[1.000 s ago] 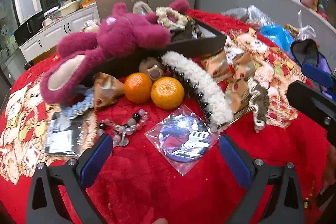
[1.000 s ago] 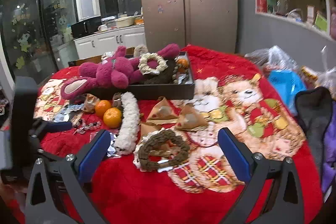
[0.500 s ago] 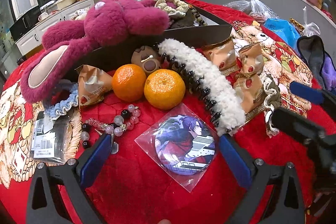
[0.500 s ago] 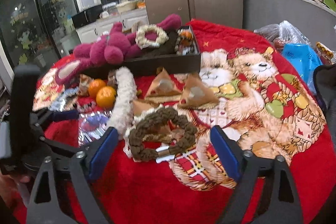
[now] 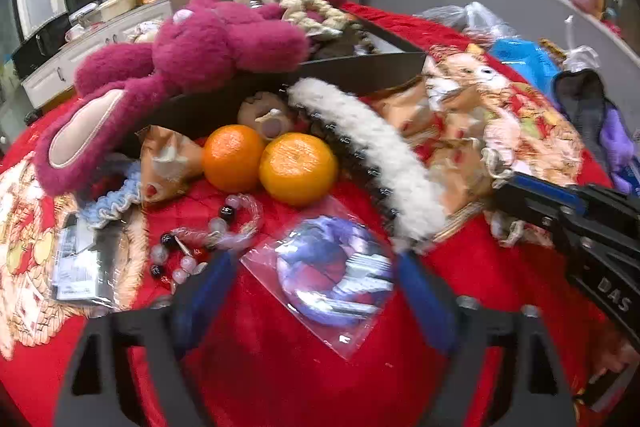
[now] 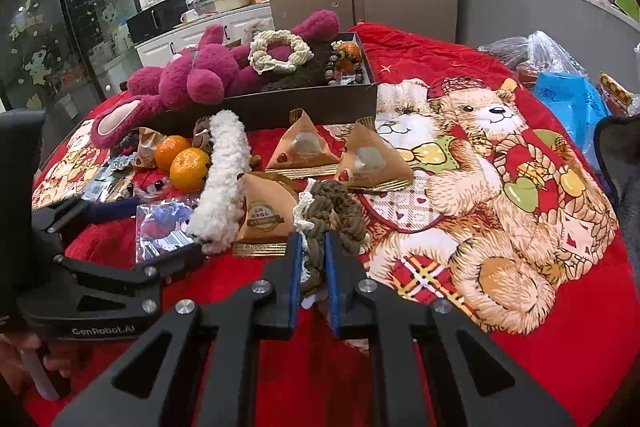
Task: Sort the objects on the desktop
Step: 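Grasp the brown braided scrunchie with the right tool while the left tool grasps the plastic-wrapped badge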
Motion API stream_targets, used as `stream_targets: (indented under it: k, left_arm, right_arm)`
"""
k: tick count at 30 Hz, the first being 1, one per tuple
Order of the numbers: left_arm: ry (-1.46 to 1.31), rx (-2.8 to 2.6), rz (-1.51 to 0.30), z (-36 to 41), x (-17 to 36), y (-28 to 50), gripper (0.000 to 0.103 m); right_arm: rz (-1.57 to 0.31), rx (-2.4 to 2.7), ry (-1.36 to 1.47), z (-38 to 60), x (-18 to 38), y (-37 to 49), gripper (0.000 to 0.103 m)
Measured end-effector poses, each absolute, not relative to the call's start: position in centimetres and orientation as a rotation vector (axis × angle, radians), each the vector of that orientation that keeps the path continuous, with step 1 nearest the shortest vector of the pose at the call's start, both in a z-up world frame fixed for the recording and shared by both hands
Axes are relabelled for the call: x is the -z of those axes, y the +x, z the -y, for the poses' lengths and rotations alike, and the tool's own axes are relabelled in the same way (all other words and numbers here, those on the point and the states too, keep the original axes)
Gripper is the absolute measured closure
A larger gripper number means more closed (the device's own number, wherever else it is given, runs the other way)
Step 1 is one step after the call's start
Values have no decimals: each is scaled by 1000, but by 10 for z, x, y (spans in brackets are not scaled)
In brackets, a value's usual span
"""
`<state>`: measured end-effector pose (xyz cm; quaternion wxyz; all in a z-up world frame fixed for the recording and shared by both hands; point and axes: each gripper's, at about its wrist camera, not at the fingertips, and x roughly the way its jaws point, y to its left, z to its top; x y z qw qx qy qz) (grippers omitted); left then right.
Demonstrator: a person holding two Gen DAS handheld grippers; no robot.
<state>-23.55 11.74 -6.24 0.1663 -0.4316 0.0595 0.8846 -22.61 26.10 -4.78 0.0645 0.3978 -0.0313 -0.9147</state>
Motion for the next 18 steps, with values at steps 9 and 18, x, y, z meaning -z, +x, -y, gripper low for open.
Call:
stream_targets:
  k: [9, 18]
  left_arm:
    - [-1181, -2492, -194, -126, 56, -220, 98]
    - [-1152, -2494, -166, -117, 47, -211, 99]
  right_arm:
    - [206, 2774, 1159, -269, 40, -211, 92]
    - [183, 2769, 1114, -260, 32, -203, 92]
